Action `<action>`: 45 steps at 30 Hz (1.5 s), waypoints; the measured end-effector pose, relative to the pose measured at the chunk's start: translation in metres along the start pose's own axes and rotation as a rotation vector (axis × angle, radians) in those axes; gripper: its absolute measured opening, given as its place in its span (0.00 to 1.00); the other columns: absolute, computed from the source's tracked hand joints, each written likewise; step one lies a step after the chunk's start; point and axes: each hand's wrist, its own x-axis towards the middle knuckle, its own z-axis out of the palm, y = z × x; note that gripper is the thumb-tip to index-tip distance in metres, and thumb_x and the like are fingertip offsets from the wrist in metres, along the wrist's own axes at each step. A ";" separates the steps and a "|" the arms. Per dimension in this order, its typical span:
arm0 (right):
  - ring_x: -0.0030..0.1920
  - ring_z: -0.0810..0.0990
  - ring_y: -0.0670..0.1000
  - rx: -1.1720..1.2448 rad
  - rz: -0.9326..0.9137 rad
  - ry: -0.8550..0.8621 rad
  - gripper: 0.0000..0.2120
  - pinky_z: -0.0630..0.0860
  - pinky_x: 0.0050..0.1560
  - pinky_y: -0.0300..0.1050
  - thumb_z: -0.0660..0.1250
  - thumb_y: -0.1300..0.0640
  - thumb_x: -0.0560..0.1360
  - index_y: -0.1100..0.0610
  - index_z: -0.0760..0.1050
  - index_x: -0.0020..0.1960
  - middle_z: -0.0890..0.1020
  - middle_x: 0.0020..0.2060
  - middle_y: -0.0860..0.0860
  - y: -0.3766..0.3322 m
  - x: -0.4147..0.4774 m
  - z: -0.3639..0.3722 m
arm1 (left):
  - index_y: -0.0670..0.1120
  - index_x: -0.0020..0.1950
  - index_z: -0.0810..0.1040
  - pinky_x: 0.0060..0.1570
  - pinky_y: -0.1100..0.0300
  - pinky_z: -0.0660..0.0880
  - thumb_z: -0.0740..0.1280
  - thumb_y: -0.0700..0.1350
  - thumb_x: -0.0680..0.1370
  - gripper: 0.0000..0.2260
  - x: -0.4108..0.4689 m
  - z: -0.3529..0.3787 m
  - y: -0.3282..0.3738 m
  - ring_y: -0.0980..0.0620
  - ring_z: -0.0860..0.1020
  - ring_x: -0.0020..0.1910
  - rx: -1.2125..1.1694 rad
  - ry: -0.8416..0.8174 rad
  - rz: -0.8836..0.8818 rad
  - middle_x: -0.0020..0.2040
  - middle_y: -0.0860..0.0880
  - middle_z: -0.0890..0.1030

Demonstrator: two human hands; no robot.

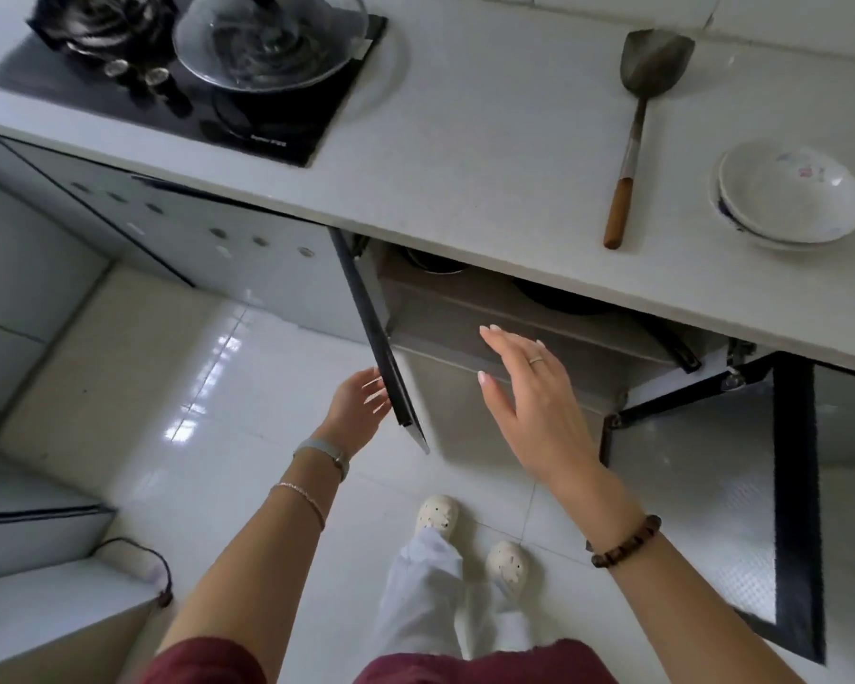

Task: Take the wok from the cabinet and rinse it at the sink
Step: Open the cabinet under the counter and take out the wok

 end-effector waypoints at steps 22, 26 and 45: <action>0.72 0.64 0.46 0.050 -0.207 -0.172 0.22 0.52 0.75 0.41 0.58 0.52 0.80 0.51 0.64 0.74 0.69 0.71 0.49 -0.108 0.107 0.084 | 0.46 0.48 0.78 0.57 0.50 0.74 0.61 0.52 0.75 0.12 0.007 -0.136 0.139 0.47 0.76 0.46 0.791 0.316 0.185 0.46 0.47 0.78; 0.72 0.65 0.47 0.067 -0.190 -0.124 0.22 0.54 0.75 0.42 0.59 0.53 0.80 0.52 0.65 0.73 0.70 0.71 0.49 -0.103 0.117 0.080 | 0.44 0.50 0.78 0.48 0.55 0.71 0.61 0.52 0.77 0.13 0.000 -0.132 0.148 0.49 0.75 0.44 0.857 0.338 0.209 0.45 0.48 0.77; 0.68 0.69 0.47 0.122 0.023 0.027 0.21 0.68 0.69 0.50 0.61 0.53 0.80 0.53 0.67 0.72 0.73 0.67 0.48 0.032 -0.005 0.011 | 0.45 0.63 0.76 0.61 0.54 0.71 0.65 0.37 0.77 0.15 -0.077 -0.023 -0.024 0.50 0.75 0.58 1.153 0.210 1.094 0.58 0.49 0.77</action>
